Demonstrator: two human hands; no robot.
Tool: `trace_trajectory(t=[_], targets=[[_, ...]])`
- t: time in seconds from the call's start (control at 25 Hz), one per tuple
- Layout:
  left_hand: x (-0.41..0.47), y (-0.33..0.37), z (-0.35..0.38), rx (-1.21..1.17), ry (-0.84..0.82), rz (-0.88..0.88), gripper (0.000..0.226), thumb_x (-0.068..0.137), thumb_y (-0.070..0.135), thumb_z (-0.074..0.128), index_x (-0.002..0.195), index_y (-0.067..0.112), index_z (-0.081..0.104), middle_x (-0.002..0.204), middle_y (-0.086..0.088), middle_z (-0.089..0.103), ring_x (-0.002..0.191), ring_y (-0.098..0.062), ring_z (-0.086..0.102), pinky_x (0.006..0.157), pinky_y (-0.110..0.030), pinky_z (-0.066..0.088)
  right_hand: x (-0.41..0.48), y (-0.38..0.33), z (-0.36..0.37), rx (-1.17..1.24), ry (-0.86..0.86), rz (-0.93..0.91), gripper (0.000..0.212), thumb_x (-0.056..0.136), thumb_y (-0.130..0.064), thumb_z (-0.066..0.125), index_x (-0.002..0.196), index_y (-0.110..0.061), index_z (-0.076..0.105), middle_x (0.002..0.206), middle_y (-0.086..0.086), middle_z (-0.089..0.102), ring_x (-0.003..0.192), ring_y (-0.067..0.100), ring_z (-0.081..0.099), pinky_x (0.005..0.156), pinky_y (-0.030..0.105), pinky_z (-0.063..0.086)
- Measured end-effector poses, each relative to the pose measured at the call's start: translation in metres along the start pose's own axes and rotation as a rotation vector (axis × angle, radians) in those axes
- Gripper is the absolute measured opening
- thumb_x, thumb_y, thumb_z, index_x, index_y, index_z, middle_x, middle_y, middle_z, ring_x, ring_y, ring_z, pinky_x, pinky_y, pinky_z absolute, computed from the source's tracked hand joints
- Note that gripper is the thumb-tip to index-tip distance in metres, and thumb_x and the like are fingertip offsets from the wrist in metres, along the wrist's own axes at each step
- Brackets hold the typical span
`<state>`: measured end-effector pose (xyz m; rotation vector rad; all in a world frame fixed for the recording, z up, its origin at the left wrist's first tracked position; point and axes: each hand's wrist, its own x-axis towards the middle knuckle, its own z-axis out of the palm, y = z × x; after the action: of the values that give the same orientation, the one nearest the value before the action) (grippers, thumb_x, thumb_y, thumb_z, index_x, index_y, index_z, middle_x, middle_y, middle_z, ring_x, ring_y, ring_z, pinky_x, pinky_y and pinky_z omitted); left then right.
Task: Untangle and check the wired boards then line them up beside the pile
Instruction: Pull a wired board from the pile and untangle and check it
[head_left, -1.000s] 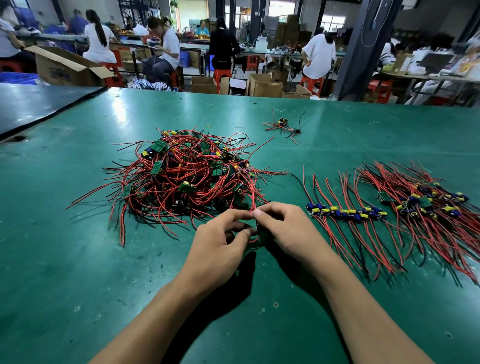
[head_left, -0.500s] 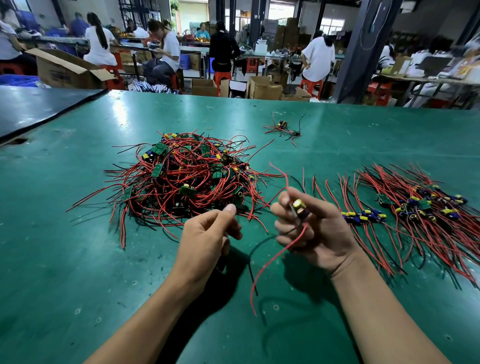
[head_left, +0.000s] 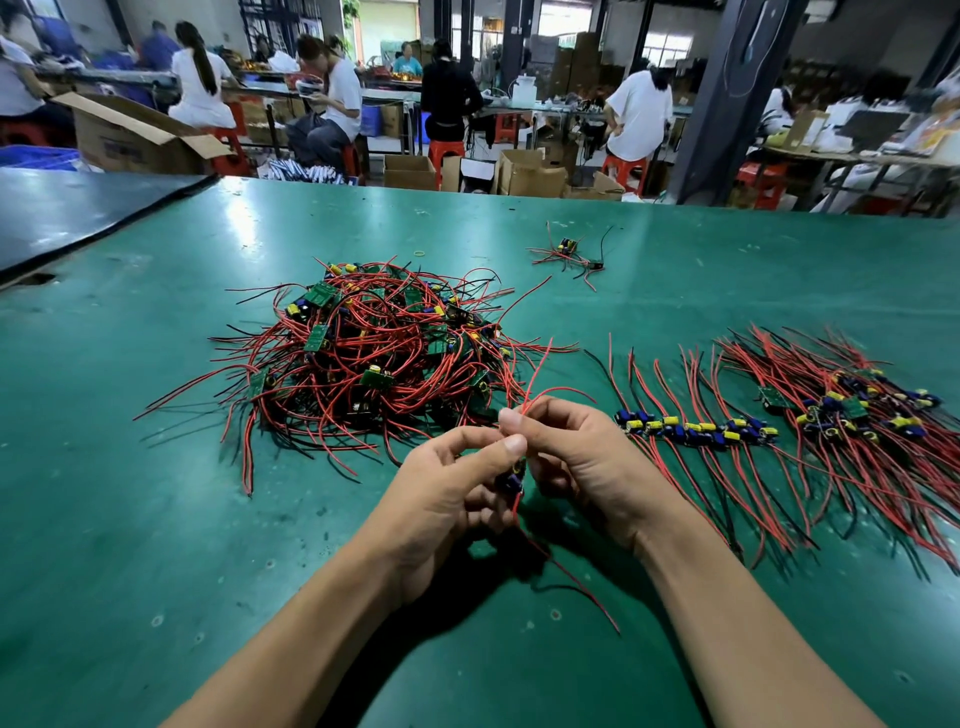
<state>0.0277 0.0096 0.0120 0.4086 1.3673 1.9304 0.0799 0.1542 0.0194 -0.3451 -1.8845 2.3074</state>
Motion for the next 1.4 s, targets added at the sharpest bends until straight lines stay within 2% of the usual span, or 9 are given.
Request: trace_trajectory(t=[0.28,0.48,0.64,0.84,0.92,1.0,1.12,1.24,1.4], targets=[[-0.005,0.006,-0.002,0.015,-0.080,-0.032,0.023,0.066,0.020,0.074,0.084,0.007,0.068,0.073,-0.006,0.061,0.059,-0.013,0.054,0.055,-0.022,0.045,0.001,0.000,-0.001,0.005,-0.034,0.025,0.033,0.059,-0.037,0.093,0.059,-0.021,0.065,0.053,-0.002,0.052,0.044,0.007,0.038,0.042,0.017,0.025],[-0.004,0.006,0.003,-0.020,-0.083,-0.045,0.022,0.070,0.028,0.066,0.080,0.010,0.073,0.075,-0.014,0.067,0.064,-0.024,0.065,0.063,-0.030,0.051,0.000,-0.002,-0.002,0.130,-0.036,0.010,0.037,0.067,-0.039,0.084,0.066,-0.018,0.054,0.059,0.005,0.042,0.047,0.016,0.037,0.043,0.025,0.028],[-0.009,0.008,0.006,-0.066,-0.063,-0.039,0.014,0.075,0.022,0.064,0.074,0.011,0.072,0.060,-0.008,0.061,0.044,-0.022,0.058,0.046,-0.023,0.049,0.001,-0.003,0.000,0.061,-0.006,0.018,0.034,0.066,-0.047,0.079,0.053,-0.023,0.059,0.056,-0.002,0.047,0.046,0.010,0.037,0.045,0.021,0.024],[-0.010,0.005,0.004,0.387,0.112,0.256,0.025,0.088,0.012,0.065,0.064,0.006,0.063,0.054,-0.010,0.063,0.036,-0.012,0.045,0.037,-0.018,0.037,0.003,0.000,0.002,-0.009,0.023,-0.019,0.038,0.064,-0.045,0.081,0.048,-0.021,0.056,0.054,0.004,0.044,0.041,0.010,0.035,0.041,0.018,0.027],[-0.009,0.000,0.004,0.694,0.189,0.407,0.024,0.088,0.013,0.067,0.064,0.008,0.066,0.057,-0.006,0.067,0.044,-0.012,0.053,0.047,-0.020,0.042,0.002,0.001,0.003,-0.113,0.045,-0.037,0.039,0.075,-0.039,0.079,0.053,-0.021,0.054,0.050,0.002,0.046,0.039,0.010,0.037,0.040,0.018,0.028],[-0.006,-0.004,0.004,0.786,0.239,0.398,0.021,0.089,0.016,0.066,0.069,0.010,0.068,0.061,-0.007,0.068,0.054,-0.017,0.059,0.058,-0.029,0.046,0.002,0.004,0.002,-0.244,0.100,-0.073,0.040,0.085,-0.032,0.077,0.057,-0.019,0.051,0.047,0.000,0.046,0.037,0.010,0.038,0.038,0.018,0.029],[-0.003,-0.008,0.003,0.531,0.181,0.227,0.022,0.094,0.015,0.060,0.075,0.008,0.069,0.061,-0.012,0.066,0.054,-0.025,0.067,0.052,-0.032,0.051,0.003,0.006,0.002,-0.286,0.159,-0.105,0.043,0.086,-0.030,0.077,0.055,-0.021,0.049,0.049,0.003,0.042,0.039,0.012,0.035,0.039,0.019,0.027],[-0.002,-0.007,0.003,0.339,0.134,0.166,0.023,0.096,0.010,0.056,0.078,0.006,0.070,0.070,-0.010,0.072,0.059,-0.033,0.071,0.056,-0.048,0.059,0.001,0.007,0.004,-0.210,0.120,-0.077,0.029,0.084,-0.032,0.078,0.070,-0.014,0.060,0.058,0.006,0.049,0.045,0.016,0.040,0.044,0.024,0.033],[0.001,-0.008,0.001,0.238,0.092,0.131,0.027,0.097,0.005,0.053,0.077,0.002,0.070,0.067,-0.014,0.069,0.047,-0.023,0.062,0.044,-0.028,0.054,-0.002,0.014,0.011,-0.089,-0.053,0.042,0.039,0.091,-0.041,0.069,0.103,-0.004,0.072,0.061,0.014,0.051,0.042,0.022,0.050,0.045,0.028,0.042]])
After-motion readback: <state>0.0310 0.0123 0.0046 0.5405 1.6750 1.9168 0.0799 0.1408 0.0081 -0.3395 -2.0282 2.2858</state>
